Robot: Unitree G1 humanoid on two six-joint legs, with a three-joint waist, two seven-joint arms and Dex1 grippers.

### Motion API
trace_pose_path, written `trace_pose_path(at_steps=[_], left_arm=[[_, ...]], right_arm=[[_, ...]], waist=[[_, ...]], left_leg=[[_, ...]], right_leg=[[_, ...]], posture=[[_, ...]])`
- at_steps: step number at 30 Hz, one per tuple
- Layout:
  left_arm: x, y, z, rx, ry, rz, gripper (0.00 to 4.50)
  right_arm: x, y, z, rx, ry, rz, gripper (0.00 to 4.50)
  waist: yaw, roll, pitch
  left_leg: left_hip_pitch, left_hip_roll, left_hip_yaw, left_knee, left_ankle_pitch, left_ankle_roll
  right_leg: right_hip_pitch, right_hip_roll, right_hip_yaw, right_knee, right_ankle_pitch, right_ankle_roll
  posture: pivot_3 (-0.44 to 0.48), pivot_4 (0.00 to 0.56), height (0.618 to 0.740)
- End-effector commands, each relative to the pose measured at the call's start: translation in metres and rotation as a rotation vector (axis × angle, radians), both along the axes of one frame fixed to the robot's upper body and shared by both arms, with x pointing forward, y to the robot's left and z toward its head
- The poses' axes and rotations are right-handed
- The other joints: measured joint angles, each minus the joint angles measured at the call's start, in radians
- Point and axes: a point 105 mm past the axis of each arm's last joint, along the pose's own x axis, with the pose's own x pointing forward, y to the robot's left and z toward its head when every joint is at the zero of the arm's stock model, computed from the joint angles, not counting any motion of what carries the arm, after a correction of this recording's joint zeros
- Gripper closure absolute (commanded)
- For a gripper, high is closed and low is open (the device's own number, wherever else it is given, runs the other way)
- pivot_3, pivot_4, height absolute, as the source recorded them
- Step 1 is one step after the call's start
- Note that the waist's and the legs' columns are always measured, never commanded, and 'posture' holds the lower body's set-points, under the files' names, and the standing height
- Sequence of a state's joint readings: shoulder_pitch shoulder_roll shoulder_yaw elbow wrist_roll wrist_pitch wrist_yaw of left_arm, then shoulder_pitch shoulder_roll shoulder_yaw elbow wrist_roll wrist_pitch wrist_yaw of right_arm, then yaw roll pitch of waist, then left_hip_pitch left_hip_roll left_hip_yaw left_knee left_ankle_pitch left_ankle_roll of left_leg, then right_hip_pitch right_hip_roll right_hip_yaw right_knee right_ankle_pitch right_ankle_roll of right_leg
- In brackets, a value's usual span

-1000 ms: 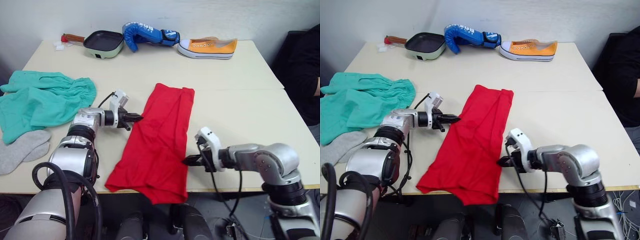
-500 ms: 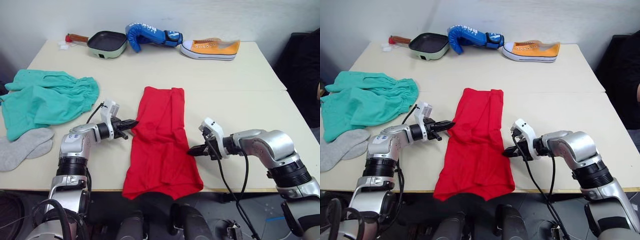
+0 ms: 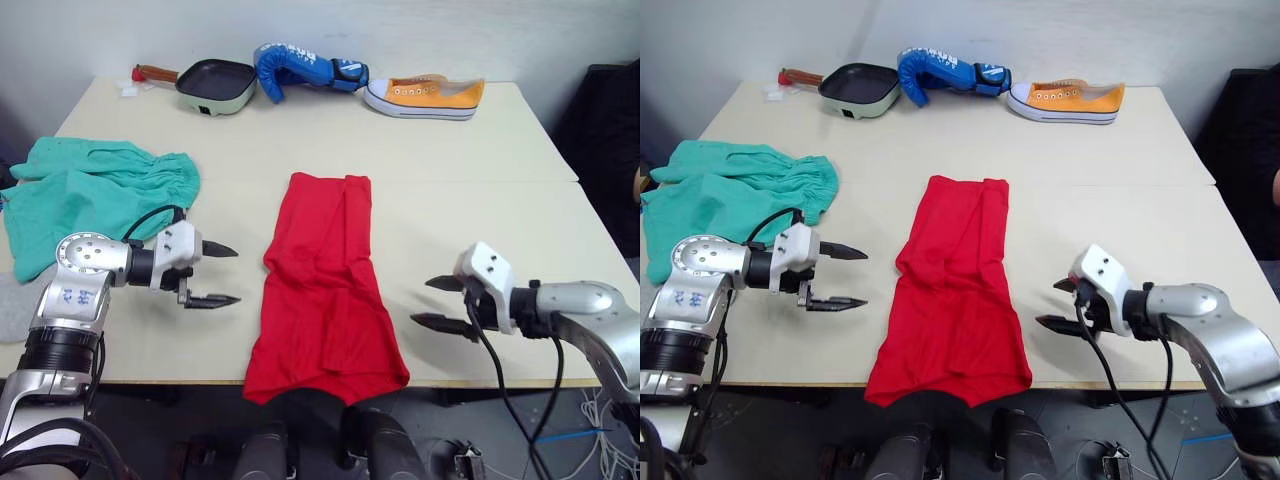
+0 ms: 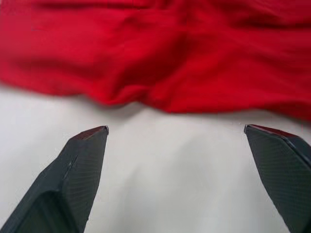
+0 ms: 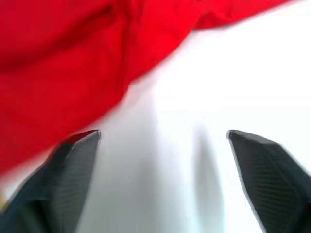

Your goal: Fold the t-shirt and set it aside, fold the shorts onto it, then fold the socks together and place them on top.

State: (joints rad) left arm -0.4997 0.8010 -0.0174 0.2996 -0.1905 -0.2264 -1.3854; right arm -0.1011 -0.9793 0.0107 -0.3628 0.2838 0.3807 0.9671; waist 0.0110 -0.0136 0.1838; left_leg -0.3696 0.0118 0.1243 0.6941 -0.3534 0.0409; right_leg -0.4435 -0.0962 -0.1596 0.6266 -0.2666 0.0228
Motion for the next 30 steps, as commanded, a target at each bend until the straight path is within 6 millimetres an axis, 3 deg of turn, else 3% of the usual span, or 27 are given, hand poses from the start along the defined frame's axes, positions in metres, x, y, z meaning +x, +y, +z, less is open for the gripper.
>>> trace_pose_path(at_steps=[1, 7, 12, 15, 16, 19, 28, 30], left_arm=[[-0.016, -0.013, -0.006, 0.081, -0.205, -0.214, 0.0], [-0.031, -0.025, -0.031, 0.134, -0.395, -0.437, 0.0], [-0.033, -0.035, -0.044, 0.135, -0.447, -0.528, 0.0], [-0.032, -0.042, -0.047, 0.108, -0.452, -0.541, 0.0], [-0.032, -0.045, -0.047, 0.094, -0.453, -0.544, 0.19], [-0.033, -0.05, -0.048, 0.064, -0.437, -0.548, 0.94], [-0.028, -0.06, -0.04, -0.043, -0.362, -0.475, 4.08], [-0.029, -0.06, -0.037, -0.071, -0.33, -0.456, 4.48]], right_arm=[[-0.017, 0.017, 0.003, -0.148, -0.328, 0.338, 0.03], [-0.029, 0.033, -0.007, -0.224, -0.597, 0.596, 0.03], [-0.032, 0.043, -0.024, -0.25, -0.64, 0.711, 0.03], [-0.031, 0.05, -0.032, -0.232, -0.644, 0.734, 0.03], [-0.03, 0.054, -0.033, -0.218, -0.646, 0.733, 0.01], [-0.027, 0.062, -0.034, -0.186, -0.649, 0.725, 0.62], [-0.023, 0.062, -0.02, -0.109, -0.608, 0.641, 3.93], [-0.026, 0.062, -0.014, -0.075, -0.579, 0.618, 4.45]], waist=[[0.003, 0.0, 0.0], [-0.001, 0.0, 0.0], [0.005, 0.001, 0.0], [0.012, 0.001, 0.0], [0.012, 0.001, 0.0], [0.012, 0.001, 0.0], [0.011, 0.002, 0.0], [0.011, 0.002, 0.0]], left_leg=[[0.001, 0.0, 0.0, 0.0, 0.0, 0.0], [0.003, 0.0, 0.002, 0.0, 0.001, 0.0], [0.003, 0.001, 0.002, 0.002, 0.001, 0.001], [0.011, 0.001, 0.001, 0.002, 0.0, 0.003], [0.016, 0.001, 0.0, 0.001, -0.002, 0.004], [0.017, 0.001, 0.0, 0.001, -0.004, 0.006], [0.015, 0.001, 0.0, 0.003, -0.004, 0.006], [0.015, 0.001, -0.001, 0.002, -0.004, 0.006]], right_leg=[[0.001, 0.0, 0.0, 0.0, 0.0, 0.0], [0.001, 0.001, 0.002, 0.002, 0.0, 0.0], [0.003, 0.001, 0.001, 0.002, 0.0, 0.0], [0.012, 0.001, 0.0, 0.0, 0.0, 0.0], [0.017, 0.001, 0.0, -0.002, 0.0, 0.001], [0.019, 0.0, 0.0, -0.002, 0.0, 0.001], [0.017, 0.0, 0.0, -0.001, 0.0, 0.001], [0.017, 0.0, 0.0, -0.001, 0.0, 0.001]], posture=[[0.0, 0.15, 0.74], [0.0, 0.15, 0.74], [0.0, 0.15, 0.74], [0.0, 0.15, 0.74], [0.0, 0.15, 0.74], [0.0, 0.15, 0.74], [0.0, 0.15, 0.74], [0.0, 0.15, 0.74]])
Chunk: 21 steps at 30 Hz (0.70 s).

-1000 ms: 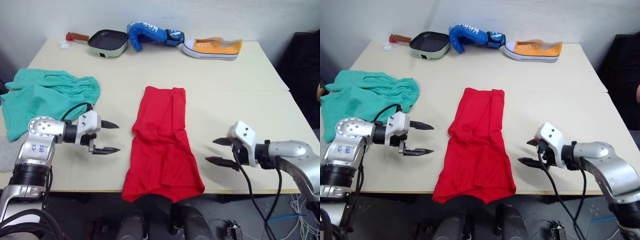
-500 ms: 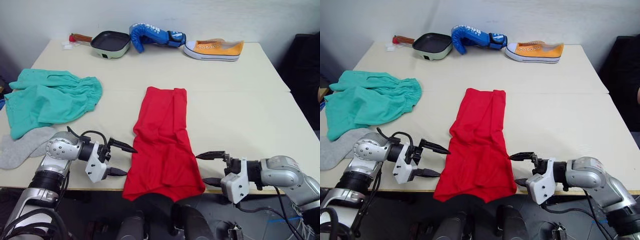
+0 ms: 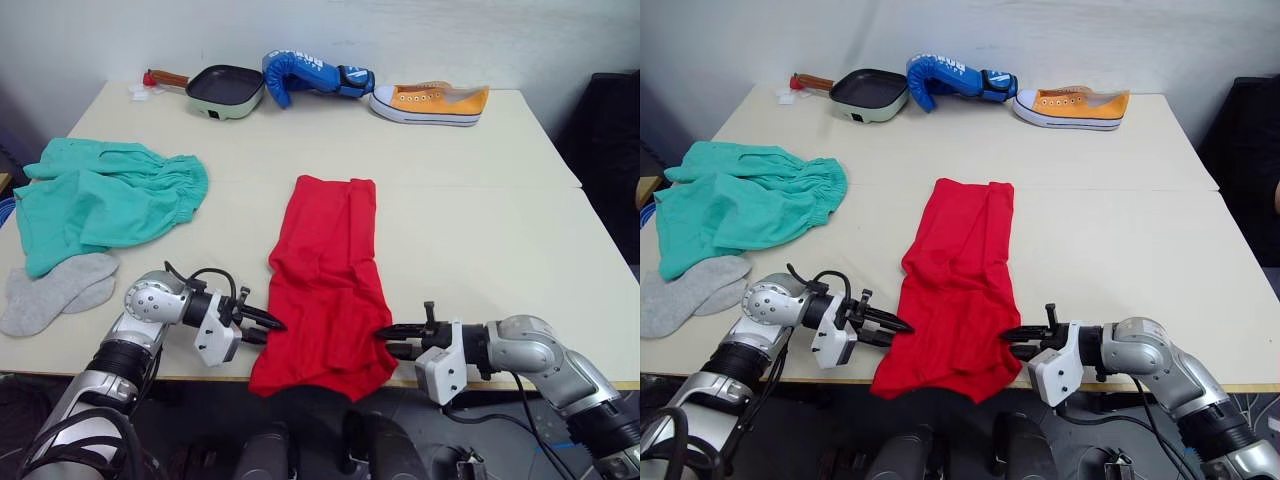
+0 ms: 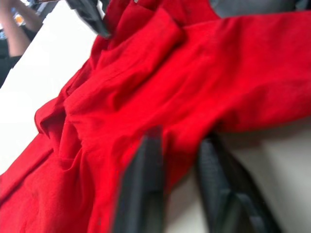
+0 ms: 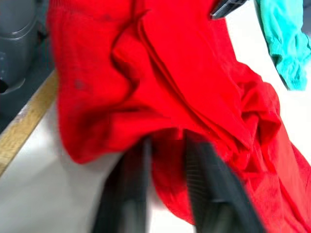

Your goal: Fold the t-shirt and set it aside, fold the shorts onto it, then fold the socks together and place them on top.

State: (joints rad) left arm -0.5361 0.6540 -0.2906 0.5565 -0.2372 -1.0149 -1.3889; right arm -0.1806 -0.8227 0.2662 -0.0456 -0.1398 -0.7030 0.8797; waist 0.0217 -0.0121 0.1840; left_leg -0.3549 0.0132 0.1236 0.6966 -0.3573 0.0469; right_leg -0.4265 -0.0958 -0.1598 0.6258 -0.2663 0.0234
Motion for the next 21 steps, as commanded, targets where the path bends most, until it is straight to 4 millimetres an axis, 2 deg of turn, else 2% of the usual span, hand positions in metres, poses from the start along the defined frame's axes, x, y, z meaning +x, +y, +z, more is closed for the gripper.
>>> trace_pose_path(at_steps=[1, 5, 9, 14, 17, 19, 21], left_arm=[[-0.002, -0.003, 0.012, -0.071, 0.043, 0.023, 4.48], [-0.008, 0.0, 0.019, -0.09, 0.14, 0.051, 4.48], [-0.026, 0.006, 0.025, -0.083, 0.311, 0.083, 4.48], [-0.058, 0.012, 0.027, -0.064, 0.538, 0.105, 4.48], [-0.071, 0.013, 0.029, -0.077, 0.601, 0.119, 4.48], [-0.072, 0.011, 0.032, -0.113, 0.633, 0.153, 4.48], [-0.066, 0.008, 0.036, -0.163, 0.647, 0.198, 4.48]], right_arm=[[-0.005, 0.0, 0.021, 0.078, 0.03, -0.022, 4.45], [-0.015, 0.003, 0.04, 0.16, 0.116, -0.067, 4.45], [-0.035, 0.003, 0.054, 0.237, 0.284, -0.126, 4.45], [-0.074, 0.005, 0.056, 0.247, 0.494, -0.147, 4.45], [-0.09, 0.007, 0.057, 0.26, 0.592, -0.157, 4.45], [-0.095, 0.007, 0.06, 0.272, 0.627, -0.167, 4.45], [-0.09, 0.005, 0.064, 0.285, 0.626, -0.182, 4.45]], waist=[[0.0, 0.0, 0.0], [0.001, 0.0, 0.0], [0.0, 0.001, 0.001], [0.002, 0.004, 0.002], [0.004, 0.004, 0.003], [0.005, 0.005, 0.003], [0.005, 0.005, 0.003]], left_leg=[[0.0, 0.0, 0.0, 0.0, 0.0, 0.0], [0.0, 0.0, -0.001, 0.0, 0.0, 0.0], [0.0, 0.001, -0.002, -0.001, 0.0, 0.0], [0.0, 0.001, -0.003, -0.002, -0.001, 0.0], [0.0, 0.001, -0.003, -0.003, -0.001, 0.0], [0.0, 0.001, -0.003, -0.003, -0.002, 0.0], [0.0, 0.001, -0.003, -0.003, -0.002, 0.0]], right_leg=[[0.0, 0.0, 0.0, 0.0, 0.0, 0.0], [0.0, 0.0, 0.0, 0.0, 0.0, 0.0], [0.0, 0.0, 0.0, -0.001, 0.0, 0.0], [0.001, 0.0, 0.0, -0.003, 0.0, 0.0], [0.001, 0.0, 0.0, -0.004, -0.001, 0.001], [0.001, 0.0, 0.0, -0.005, -0.001, 0.001], [0.001, 0.0, 0.0, -0.005, -0.001, 0.001]], posture=[[0.0, 0.15, 0.74], [0.0, 0.15, 0.74], [0.0, 0.15, 0.74], [0.0, 0.15, 0.74], [0.0, 0.15, 0.74], [0.0, 0.15, 0.74], [0.0, 0.15, 0.74]])
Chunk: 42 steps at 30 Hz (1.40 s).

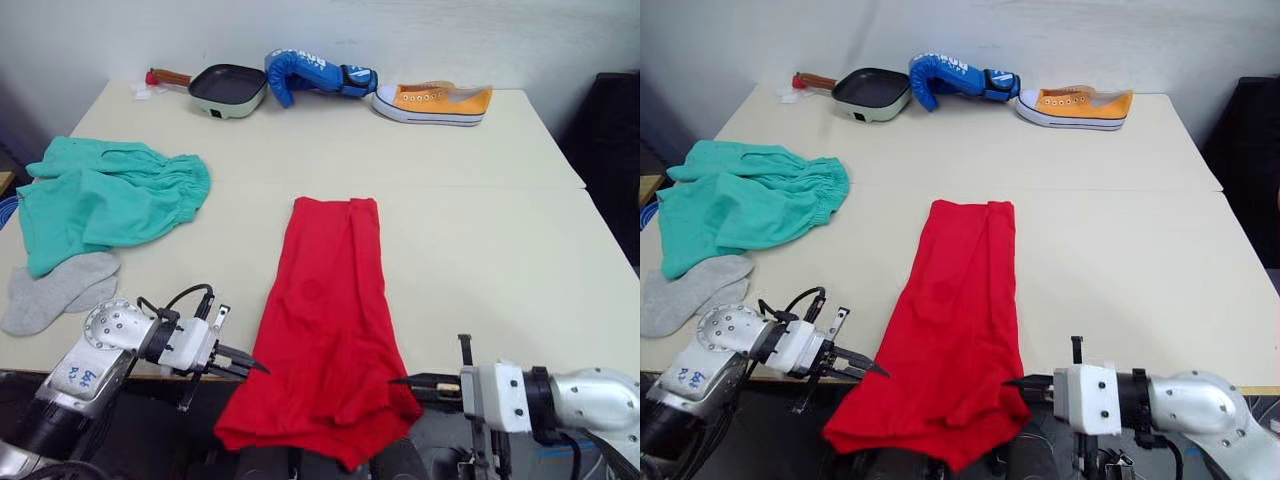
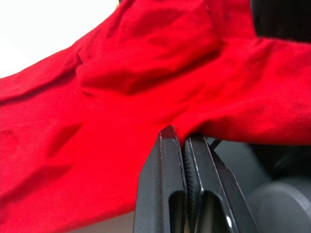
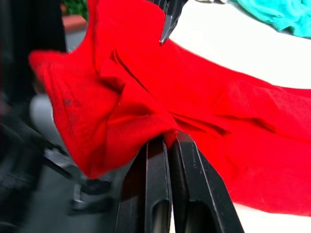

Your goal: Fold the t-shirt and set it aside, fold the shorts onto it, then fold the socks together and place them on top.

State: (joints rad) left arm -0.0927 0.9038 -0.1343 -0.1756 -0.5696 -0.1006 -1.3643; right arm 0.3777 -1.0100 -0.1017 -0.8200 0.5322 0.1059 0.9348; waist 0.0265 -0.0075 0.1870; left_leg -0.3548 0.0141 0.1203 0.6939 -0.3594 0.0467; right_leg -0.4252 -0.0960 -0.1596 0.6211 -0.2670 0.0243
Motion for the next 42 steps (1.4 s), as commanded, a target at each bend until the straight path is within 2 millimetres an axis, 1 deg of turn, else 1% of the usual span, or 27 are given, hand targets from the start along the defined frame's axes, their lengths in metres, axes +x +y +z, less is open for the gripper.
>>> trace_pose_path(at_steps=[1, 5, 6, 9, 11, 12, 14, 15, 17, 19, 21, 23, 25, 27, 29, 31, 32, 34, 37, 40, 41, 42], left_arm=[[0.012, -0.006, 0.019, -0.081, -0.013, 0.089, 4.48], [0.047, -0.008, 0.035, -0.164, -0.006, 0.238, 4.48], [0.059, -0.007, 0.04, -0.189, -0.001, 0.287, 4.48], [0.096, -0.001, 0.055, -0.27, 0.027, 0.44, 4.48], [0.118, 0.001, 0.059, -0.308, 0.062, 0.527, 4.48], [0.133, 0.001, 0.061, -0.33, 0.098, 0.586, 4.48], [0.152, -0.001, 0.06, -0.352, 0.152, 0.656, 4.48], [0.164, -0.003, 0.059, -0.366, 0.189, 0.694, 4.48], [0.181, -0.009, 0.057, -0.394, 0.236, 0.743, 4.48], [0.194, -0.013, 0.056, -0.413, 0.269, 0.789, 4.48], [0.21, -0.019, 0.042, -0.387, 0.387, 0.878, 4.48], [0.216, -0.022, 0.031, -0.346, 0.463, 0.921, 4.48], [0.219, -0.026, 0.02, -0.319, 0.57, 0.951, 4.48], [0.222, -0.026, 0.016, -0.325, 0.652, 0.99, 4.48], [0.227, -0.021, 0.013, -0.337, 0.71, 1.051, 4.48], [0.231, -0.014, 0.011, -0.36, 0.795, 1.126, 4.48], [0.232, -0.012, 0.012, -0.378, 0.832, 1.151, 4.48], [0.233, -0.01, 0.017, -0.404, 0.862, 1.159, 4.48], [0.233, -0.007, 0.022, -0.426, 0.914, 1.156, 4.48], [0.232, -0.005, 0.032, -0.489, 1.006, 1.142, 3.88], [0.232, -0.003, 0.036, -0.505, 1.023, 1.142, 3.61], [0.233, -0.002, 0.038, -0.514, 1.029, 1.145, 3.22]], right_arm=[[0.007, 0.0, 0.017, 0.029, -0.025, -0.006, 4.45], [0.043, -0.001, 0.042, 0.105, -0.048, -0.056, 4.45], [0.053, -0.001, 0.049, 0.119, -0.054, -0.062, 4.45], [0.095, -0.002, 0.065, 0.176, -0.044, -0.11, 4.45], [0.125, -0.004, 0.07, 0.194, -0.022, -0.144, 4.45], [0.145, -0.005, 0.071, 0.214, 0.027, -0.184, 4.45], [0.169, -0.005, 0.07, 0.236, 0.097, -0.227, 4.45], [0.185, -0.005, 0.065, 0.241, 0.157, -0.274, 4.45], [0.209, -0.005, 0.059, 0.255, 0.215, -0.334, 4.45], [0.226, -0.006, 0.056, 0.286, 0.25, -0.384, 4.45], [0.248, -0.01, 0.045, 0.342, 0.408, -0.496, 4.45], [0.257, -0.012, 0.037, 0.365, 0.507, -0.544, 4.45], [0.269, -0.02, 0.029, 0.453, 0.672, -0.661, 4.45], [0.277, -0.026, 0.029, 0.572, 0.811, -0.752, 4.45], [0.281, -0.03, 0.028, 0.626, 0.87, -0.804, 4.45], [0.284, -0.035, 0.022, 0.64, 0.899, -0.858, 4.45], [0.283, -0.035, 0.018, 0.616, 0.894, -0.87, 4.45], [0.281, -0.034, 0.014, 0.558, 0.869, -0.866, 4.45], [0.279, -0.031, 0.017, 0.533, 0.852, -0.837, 4.45], [0.278, -0.034, 0.023, 0.541, 0.823, -0.817, 4.5], [0.278, -0.036, 0.027, 0.551, 0.801, -0.816, 4.5], [0.278, -0.038, 0.029, 0.557, 0.785, -0.817, 4.0]], waist=[[0.0, 0.0, 0.0], [0.0, 0.0, 0.001], [0.0, 0.0, 0.001], [-0.004, -0.001, 0.002], [-0.005, -0.001, 0.002], [-0.005, -0.001, 0.003], [-0.005, -0.002, 0.003], [-0.005, -0.002, 0.003], [-0.004, -0.002, 0.003], [-0.004, -0.002, 0.003], [-0.007, -0.002, 0.003], [-0.009, -0.002, 0.003], [-0.016, -0.002, 0.003], [-0.02, -0.002, 0.003], [-0.029, -0.002, 0.003], [-0.033, -0.002, 0.003], [-0.034, -0.002, 0.003], [-0.041, -0.002, 0.003], [-0.055, -0.002, 0.003], [-0.056, -0.002, 0.003], [-0.056, -0.002, 0.003], [-0.056, -0.002, 0.003]], left_leg=[[0.0, 0.0, 0.0, 0.0, 0.0, 0.0], [0.0, 0.0, 0.0, 0.0, 0.0, 0.0], [0.0, 0.0, 0.0, 0.0, 0.0, 0.0], [-0.001, 0.0, 0.0, 0.0, 0.001, -0.001], [-0.002, 0.0, 0.0, -0.001, 0.001, -0.001], [0.0, 0.0, 0.0, -0.001, 0.002, -0.002], [-0.003, -0.001, 0.001, 0.0, 0.003, -0.001], [-0.004, -0.001, 0.001, 0.001, 0.003, 0.0], [-0.004, -0.001, 0.001, 0.002, 0.003, 0.0], [-0.008, -0.001, 0.0, 0.003, 0.003, 0.001], [-0.014, -0.002, 0.0, 0.005, 0.004, 0.001], [-0.015, -0.003, 0.001, 0.006, 0.005, 0.003], [-0.015, -0.003, 0.0, 0.005, 0.005, 0.003], [-0.016, -0.003, 0.0, 0.005, 0.005, 0.003], [-0.016, -0.003, 0.0, 0.005, 0.005, 0.002], [-0.016, -0.003, 0.0, 0.005, 0.005, 0.002], [-0.016, -0.003, 0.0, 0.005, 0.006, 0.001], [-0.015, -0.003, 0.0, 0.005, 0.006, 0.0], [-0.015, -0.003, 0.0, 0.004, 0.007, -0.001], [-0.016, -0.003, 0.001, 0.003, 0.007, -0.002], [-0.016, -0.003, 0.001, 0.003, 0.007, -0.002], [-0.016, -0.003, 0.001, 0.003, 0.007, -0.002]], right_leg=[[0.0, 0.0, 0.0, 0.0, 0.0, 0.0], [0.0, 0.0, 0.0, 0.0, 0.0, 0.0], [0.0, 0.0, 0.0, 0.0, 0.0, 0.0], [-0.002, 0.001, 0.0, 0.001, 0.0, 0.0], [-0.003, 0.001, -0.001, 0.001, 0.0, 0.0], [-0.002, 0.002, -0.001, 0.001, 0.0, 0.0], [-0.002, 0.002, -0.002, 0.001, 0.0, 0.0], [-0.003, 0.001, -0.002, 0.002, 0.0, 0.0], [-0.003, 0.002, -0.003, 0.005, 0.0, 0.0], [-0.004, 0.001, -0.005, 0.005, 0.001, 0.002], [-0.009, 0.001, -0.005, 0.005, 0.002, 0.003], [-0.009, 0.001, -0.005, 0.005, 0.003, 0.005], [-0.01, 0.001, -0.005, 0.005, 0.003, 0.005], [-0.01, 0.001, -0.005, 0.006, 0.003, 0.005], [-0.011, 0.001, -0.005, 0.006, 0.003, 0.005], [-0.011, 0.001, -0.004, 0.006, 0.003, 0.005], [-0.011, 0.001, -0.004, 0.006, 0.003, 0.005], [-0.011, 0.0, -0.004, 0.007, 0.003, 0.005], [-0.012, 0.0, -0.003, 0.008, 0.003, 0.005], [-0.014, 0.0, -0.003, 0.009, 0.003, 0.005], [-0.015, 0.0, -0.003, 0.009, 0.003, 0.005], [-0.015, 0.001, -0.003, 0.009, 0.003, 0.005]], posture=[[0.0, 0.15, 0.74], [0.0, 0.15, 0.74], [0.0, 0.15, 0.74], [0.0, 0.15, 0.74], [0.0, 0.15, 0.74], [0.0, 0.15, 0.74], [0.0, 0.15, 0.74], [0.0, 0.15, 0.74], [0.0, 0.15, 0.74], [0.0, 0.15, 0.74], [0.0, 0.15, 0.74], [0.0, 0.15, 0.74], [0.0, 0.15, 0.74], [0.0, 0.15, 0.74], [0.0, 0.15, 0.74], [0.0, 0.15, 0.74], [0.0, 0.15, 0.74], [0.0, 0.15, 0.74], [0.0, 0.15, 0.74], [0.0, 0.15, 0.74], [0.0, 0.15, 0.74], [0.0, 0.15, 0.74]])
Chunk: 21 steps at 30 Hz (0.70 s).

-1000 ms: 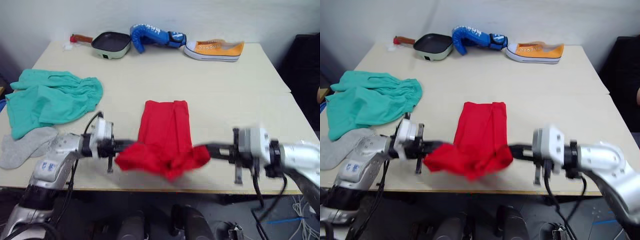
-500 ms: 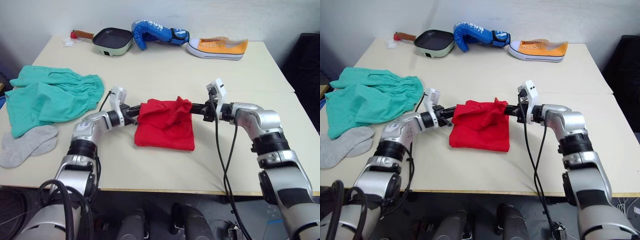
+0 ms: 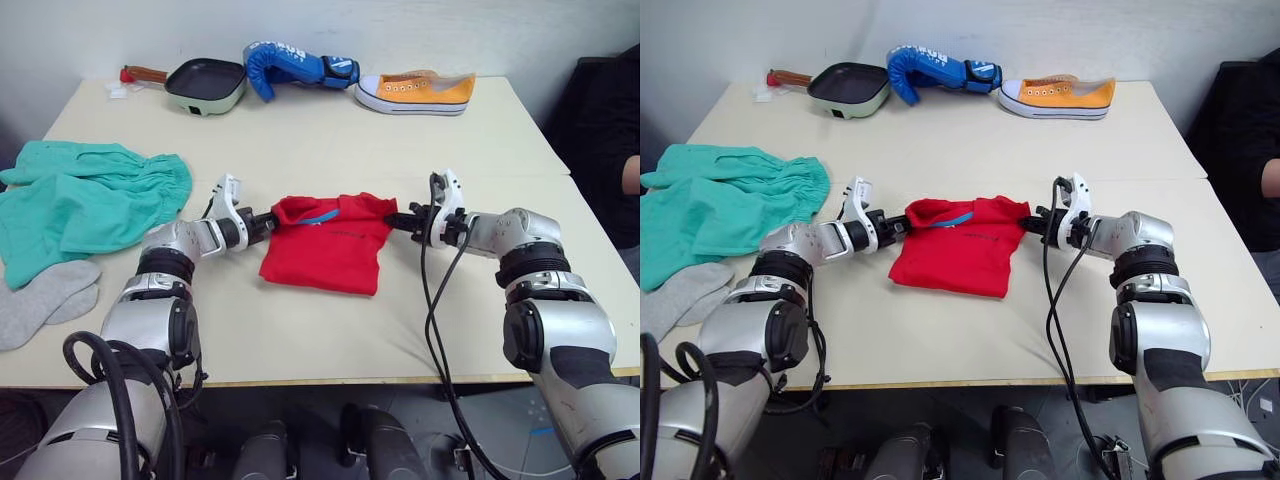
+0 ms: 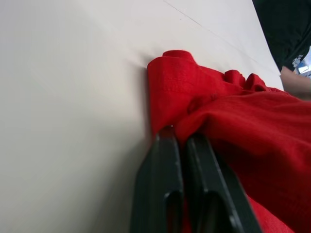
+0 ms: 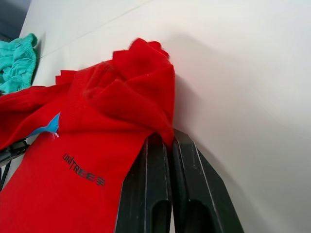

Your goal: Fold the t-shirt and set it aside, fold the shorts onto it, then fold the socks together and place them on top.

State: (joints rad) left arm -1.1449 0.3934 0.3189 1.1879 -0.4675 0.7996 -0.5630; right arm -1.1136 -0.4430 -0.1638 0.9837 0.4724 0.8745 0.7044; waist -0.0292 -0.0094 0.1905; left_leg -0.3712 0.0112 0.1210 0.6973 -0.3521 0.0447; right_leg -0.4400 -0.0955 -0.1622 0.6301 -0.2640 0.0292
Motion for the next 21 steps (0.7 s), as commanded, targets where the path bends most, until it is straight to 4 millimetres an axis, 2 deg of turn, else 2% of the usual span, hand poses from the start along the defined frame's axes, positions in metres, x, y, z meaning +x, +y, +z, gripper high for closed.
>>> trace_pose_path(at_steps=[1, 4, 8, 11, 14, 17, 20, 21], left_arm=[[0.003, 0.008, 0.019, -0.067, 0.002, 0.033, 2.99], [0.002, 0.015, 0.028, -0.107, 0.008, 0.053, 2.06], [0.003, 0.03, 0.042, -0.118, -0.024, 0.091, 0.91], [-0.004, 0.036, 0.055, 0.054, -0.185, -0.01, 0.02], [-0.028, 0.031, 0.062, 0.294, -0.413, -0.222, 0.02], [-0.055, 0.025, 0.067, 0.454, -0.61, -0.365, 0.02], [-0.092, 0.007, 0.072, 0.493, -0.811, -0.556, 0.02], [-0.101, 0.005, 0.064, 0.544, -0.845, -0.618, 0.02]], right_arm=[[0.001, -0.01, 0.022, 0.007, -0.106, -0.012, 3.83], [-0.004, -0.016, 0.039, -0.044, -0.218, 0.003, 2.84], [-0.023, -0.025, 0.056, -0.149, -0.329, 0.039, 1.58], [-0.048, -0.022, 0.062, -0.362, -0.497, 0.134, 0.59], [-0.087, 0.0, 0.058, -0.495, -0.627, 0.31, 0.59], [-0.119, 0.021, 0.043, -0.589, -0.709, 0.441, 0.59], [-0.135, 0.034, 0.027, -0.709, -0.807, 0.522, 0.59], [-0.138, 0.037, 0.023, -0.743, -0.839, 0.543, 0.59]], waist=[[0.0, 0.0, 0.0], [0.001, 0.0, 0.0], [0.001, 0.0, 0.0], [0.002, 0.0, 0.0], [-0.001, 0.0, 0.0], [-0.001, 0.001, 0.0], [0.005, 0.001, 0.0], [0.006, 0.001, 0.0]], left_leg=[[0.0, 0.0, 0.0, 0.0, 0.0, 0.0], [0.0, 0.0, 0.0, 0.0, 0.0, 0.0], [-0.001, 0.0, 0.001, 0.0, 0.0, -0.001], [-0.001, 0.0, 0.001, -0.001, 0.0, -0.002], [0.0, 0.0, 0.003, -0.003, 0.0, -0.005], [0.002, 0.001, 0.005, -0.005, 0.0, -0.008], [0.002, 0.001, 0.004, -0.005, 0.001, -0.01], [0.002, 0.001, 0.004, -0.004, 0.001, -0.01]], right_leg=[[0.0, 0.0, 0.0, 0.0, 0.0, 0.0], [0.0, 0.0, 0.0, 0.0, 0.0, 0.0], [-0.002, 0.0, 0.002, 0.001, 0.0, 0.0], [-0.003, 0.0, 0.002, 0.001, 0.0, 0.0], [-0.004, 0.001, 0.004, 0.001, 0.0, 0.0], [-0.004, 0.004, 0.006, 0.0, -0.001, -0.002], [-0.004, 0.003, 0.006, 0.001, -0.001, -0.002], [-0.004, 0.003, 0.006, 0.001, -0.002, -0.003]], posture=[[0.0, 0.15, 0.74], [0.0, 0.15, 0.74], [0.0, 0.15, 0.74], [0.0, 0.15, 0.74], [0.0, 0.15, 0.74], [0.0, 0.15, 0.74], [0.0, 0.15, 0.74], [0.0, 0.15, 0.74]])
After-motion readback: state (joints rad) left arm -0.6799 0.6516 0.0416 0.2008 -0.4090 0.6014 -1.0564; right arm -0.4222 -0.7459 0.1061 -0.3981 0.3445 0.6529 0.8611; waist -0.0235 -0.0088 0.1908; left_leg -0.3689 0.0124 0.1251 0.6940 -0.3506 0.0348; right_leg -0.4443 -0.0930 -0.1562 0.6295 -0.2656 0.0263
